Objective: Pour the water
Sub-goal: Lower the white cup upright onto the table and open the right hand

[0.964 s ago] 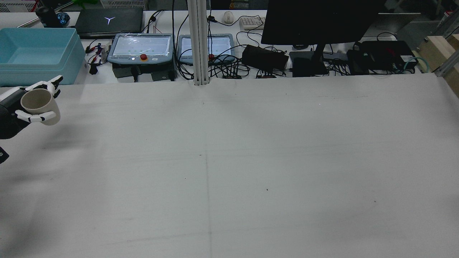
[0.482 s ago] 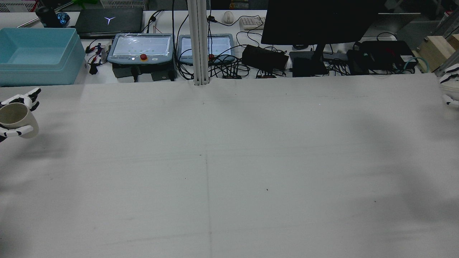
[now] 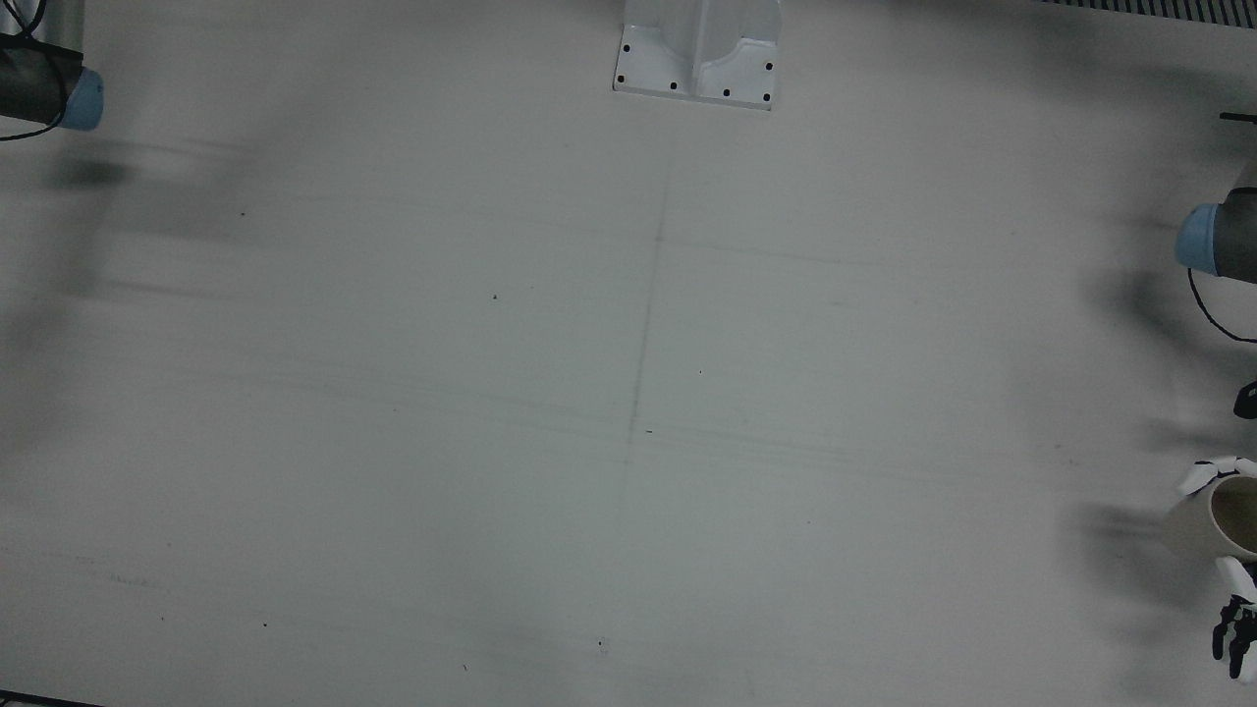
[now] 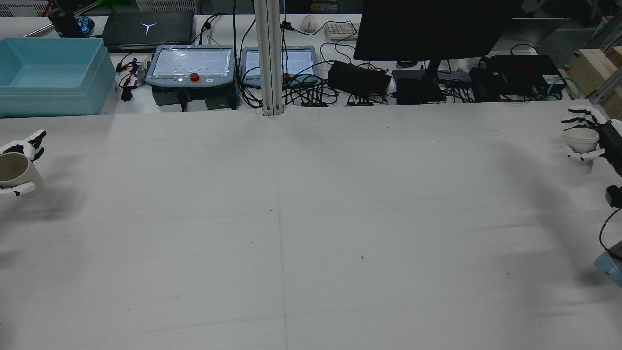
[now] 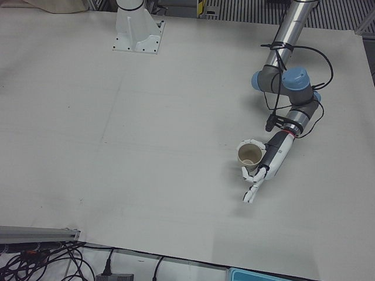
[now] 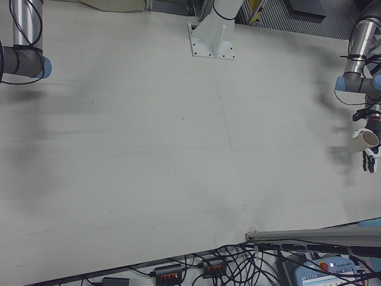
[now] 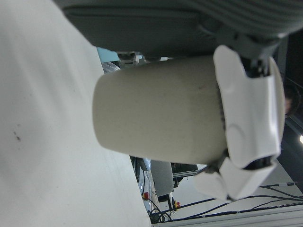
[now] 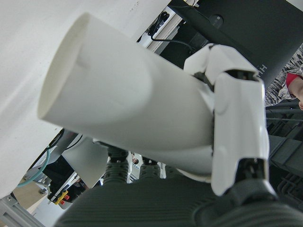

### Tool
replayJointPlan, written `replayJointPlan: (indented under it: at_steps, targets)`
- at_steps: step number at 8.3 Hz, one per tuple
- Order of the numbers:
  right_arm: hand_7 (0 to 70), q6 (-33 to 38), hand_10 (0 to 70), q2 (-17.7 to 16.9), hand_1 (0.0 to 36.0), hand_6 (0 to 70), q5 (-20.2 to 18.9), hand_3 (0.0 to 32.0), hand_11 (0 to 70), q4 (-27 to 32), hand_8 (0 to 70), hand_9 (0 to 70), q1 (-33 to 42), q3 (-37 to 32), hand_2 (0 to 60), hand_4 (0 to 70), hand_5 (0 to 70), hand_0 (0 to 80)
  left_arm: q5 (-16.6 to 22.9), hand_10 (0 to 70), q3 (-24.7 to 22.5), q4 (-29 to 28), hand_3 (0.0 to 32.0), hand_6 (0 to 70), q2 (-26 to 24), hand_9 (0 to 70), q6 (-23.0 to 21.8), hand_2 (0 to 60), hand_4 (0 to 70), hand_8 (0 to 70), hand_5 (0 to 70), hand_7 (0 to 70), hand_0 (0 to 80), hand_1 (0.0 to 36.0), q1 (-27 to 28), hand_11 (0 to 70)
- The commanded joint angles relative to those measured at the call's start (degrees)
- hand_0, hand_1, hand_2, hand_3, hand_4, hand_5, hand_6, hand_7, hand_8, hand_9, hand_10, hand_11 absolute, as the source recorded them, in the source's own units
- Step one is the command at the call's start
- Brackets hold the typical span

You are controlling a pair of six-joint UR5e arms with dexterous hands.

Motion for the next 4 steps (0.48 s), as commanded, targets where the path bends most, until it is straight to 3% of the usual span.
replayJointPlan:
  at_steps: [1,2,3,4]
  targets:
    - [4.7,2.2,2.2,-0.2,1.0,1.4,2.1,0.0,3.4,0.1,11.6,0.7,-1.3,1.5,0.0,0.0,25.1,41.4,0.0,1.3,4.3,-3.9,0.0,1.5,0.1,0.0,1.6,60.0,17.4,0.0,70.0,6.4,53.3,34.1,0.1,4.2]
    - [0.0,2.2,0.0,-0.3,0.0,0.0,2.3,13.2,0.0,0.1,5.5,0.0,-1.3,2.8,0.0,0.0,24.1,33.2,-0.2,1.1,4.8,-4.7,0.0,1.3,0.0,0.0,3.1,58.9,17.4,0.0,70.0,6.2,53.3,31.9,0.1,3.8]
    - [0.0,2.2,0.0,-0.5,0.0,0.0,2.3,20.4,0.0,0.0,4.4,0.0,-1.2,4.2,0.0,0.0,21.5,26.5,-1.3,0.8,6.7,-5.6,0.0,1.0,-0.3,0.0,3.1,48.4,17.2,0.0,70.0,6.0,53.0,28.8,0.2,3.3]
    - [0.0,2.2,0.0,-1.0,0.0,0.0,2.4,22.6,0.0,0.0,5.0,0.0,-1.3,5.3,0.0,0.0,21.9,23.6,-2.4,0.9,7.1,-5.5,0.0,1.1,-0.3,0.0,3.2,46.3,17.6,0.0,70.0,6.0,52.4,27.8,0.5,3.3]
